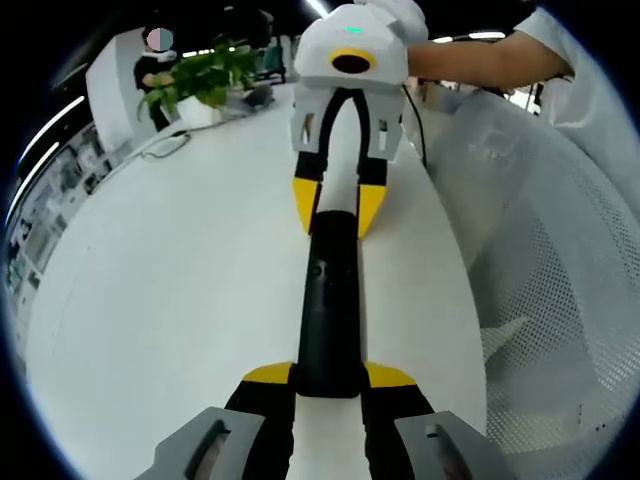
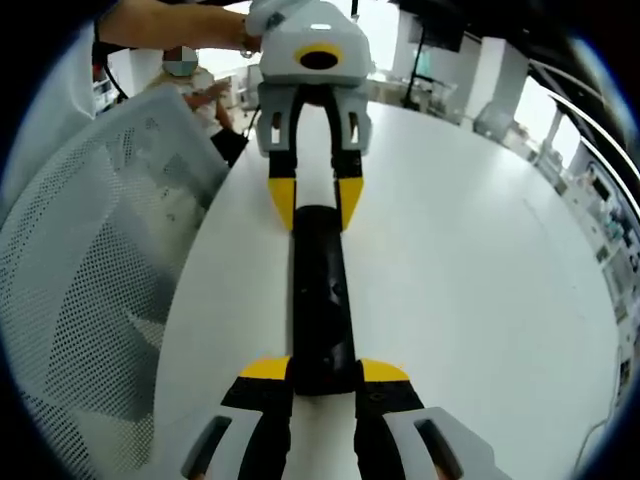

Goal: Press the specified remote control buttons in sequence, fully releasing each button before pressing the next.

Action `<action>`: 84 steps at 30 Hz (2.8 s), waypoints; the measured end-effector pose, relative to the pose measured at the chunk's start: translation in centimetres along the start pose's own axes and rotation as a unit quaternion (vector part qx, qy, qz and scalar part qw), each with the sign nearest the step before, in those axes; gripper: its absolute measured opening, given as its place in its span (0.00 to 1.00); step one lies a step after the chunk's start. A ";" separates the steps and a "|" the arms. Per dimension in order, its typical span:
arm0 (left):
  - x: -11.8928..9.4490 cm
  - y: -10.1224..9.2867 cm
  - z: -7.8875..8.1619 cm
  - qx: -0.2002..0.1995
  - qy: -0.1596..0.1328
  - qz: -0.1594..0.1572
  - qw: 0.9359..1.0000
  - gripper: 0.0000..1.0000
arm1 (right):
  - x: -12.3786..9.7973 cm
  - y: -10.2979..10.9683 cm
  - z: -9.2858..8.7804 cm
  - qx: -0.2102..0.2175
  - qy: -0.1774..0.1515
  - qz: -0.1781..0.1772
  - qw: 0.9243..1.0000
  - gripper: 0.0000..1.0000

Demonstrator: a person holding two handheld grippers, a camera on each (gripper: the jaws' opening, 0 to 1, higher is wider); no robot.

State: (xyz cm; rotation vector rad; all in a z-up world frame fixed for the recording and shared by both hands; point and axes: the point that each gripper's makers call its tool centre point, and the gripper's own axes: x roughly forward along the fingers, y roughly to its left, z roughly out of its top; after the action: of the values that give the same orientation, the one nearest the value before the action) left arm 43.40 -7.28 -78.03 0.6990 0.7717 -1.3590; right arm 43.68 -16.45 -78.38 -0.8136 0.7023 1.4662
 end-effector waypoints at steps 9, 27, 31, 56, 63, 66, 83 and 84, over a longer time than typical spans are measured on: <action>0.0 -0.1 -0.1 0.011 -0.021 -0.004 1.000 0.24 | 0.0 0.1 0.0 0.003 0.010 0.004 1.000 0.20; 0.0 -0.2 0.0 0.003 -0.045 -0.001 0.999 0.23 | 0.1 0.1 0.0 -0.001 0.017 0.011 1.000 0.20; 0.0 -0.2 0.0 0.010 -0.037 0.000 0.999 0.23 | 0.1 0.1 0.0 -0.002 0.018 0.012 1.000 0.20; 0.0 -0.1 0.0 0.017 -0.038 -0.002 0.999 0.23 | 0.0 0.1 -0.1 -0.002 0.017 0.010 1.000 0.21; 0.0 -0.2 0.1 0.024 -0.034 -0.003 0.999 0.23 | -0.1 0.3 -0.1 -0.013 0.022 0.012 1.000 0.21; 0.0 -0.3 0.1 0.025 -0.033 -0.002 0.999 0.23 | -0.3 0.3 -0.3 -0.020 0.027 0.008 0.999 0.21; 0.0 -0.2 0.0 0.016 -0.029 0.002 0.999 0.23 | -1.6 -0.1 0.2 -0.026 0.021 -0.010 0.999 0.16; 0.0 -0.2 0.0 0.016 -0.029 0.001 0.999 0.23 | -1.7 -0.1 0.2 -0.028 0.021 -0.011 0.999 0.15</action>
State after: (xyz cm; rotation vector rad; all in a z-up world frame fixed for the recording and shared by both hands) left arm 43.19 -7.33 -78.03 0.6826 0.7049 -1.3853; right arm 43.81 -17.21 -76.84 -0.8950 0.6841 1.4588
